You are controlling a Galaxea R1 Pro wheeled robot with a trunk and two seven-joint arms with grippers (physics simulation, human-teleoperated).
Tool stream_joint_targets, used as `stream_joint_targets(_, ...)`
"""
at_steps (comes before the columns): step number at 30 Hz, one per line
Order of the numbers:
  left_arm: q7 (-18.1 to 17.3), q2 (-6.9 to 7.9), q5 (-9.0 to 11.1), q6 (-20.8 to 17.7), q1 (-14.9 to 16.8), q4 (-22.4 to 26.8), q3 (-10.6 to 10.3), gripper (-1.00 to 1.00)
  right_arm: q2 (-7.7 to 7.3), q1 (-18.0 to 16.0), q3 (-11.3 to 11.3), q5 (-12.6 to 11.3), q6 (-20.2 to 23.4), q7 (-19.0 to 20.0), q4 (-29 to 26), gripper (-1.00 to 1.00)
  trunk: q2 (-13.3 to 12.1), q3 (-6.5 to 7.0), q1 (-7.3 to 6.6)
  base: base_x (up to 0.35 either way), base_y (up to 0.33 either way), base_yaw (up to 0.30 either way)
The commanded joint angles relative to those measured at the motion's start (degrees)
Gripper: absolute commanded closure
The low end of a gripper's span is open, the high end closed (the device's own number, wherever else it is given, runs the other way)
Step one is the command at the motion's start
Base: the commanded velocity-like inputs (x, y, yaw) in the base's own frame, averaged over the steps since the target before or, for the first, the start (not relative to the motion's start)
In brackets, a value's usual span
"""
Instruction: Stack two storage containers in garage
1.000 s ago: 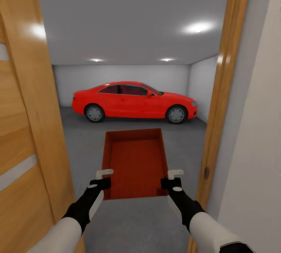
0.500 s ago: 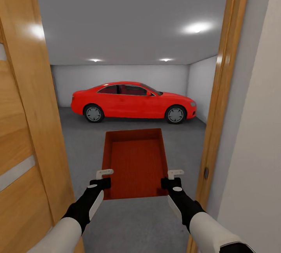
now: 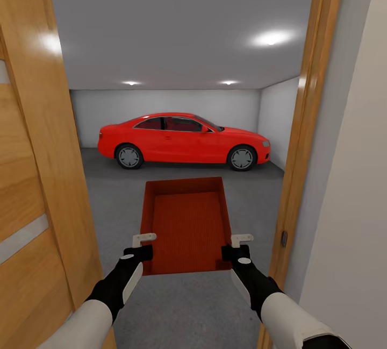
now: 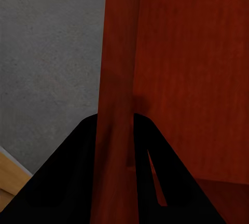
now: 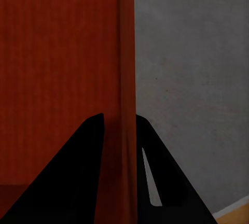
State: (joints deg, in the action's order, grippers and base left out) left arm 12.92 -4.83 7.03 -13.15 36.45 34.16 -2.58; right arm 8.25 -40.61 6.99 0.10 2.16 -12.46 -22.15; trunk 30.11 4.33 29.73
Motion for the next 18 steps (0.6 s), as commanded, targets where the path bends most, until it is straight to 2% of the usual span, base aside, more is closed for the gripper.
stream_joint_targets(1,0.55,0.08,-0.35,0.14,0.02,1.88,0.65,1.00,-0.34,0.01,-0.66,-0.10,0.21,-0.64,0.09,1.00,0.04,-0.03,0.02,0.000,0.000,0.000)
stream_joint_targets(18,0.57,0.08,-0.35,0.14,0.02,1.95,0.65,1.00,-0.36,0.01,-0.66,-0.06,0.39,-0.64,0.09,1.00,0.04,-0.03,0.02,0.000,0.000,0.000)
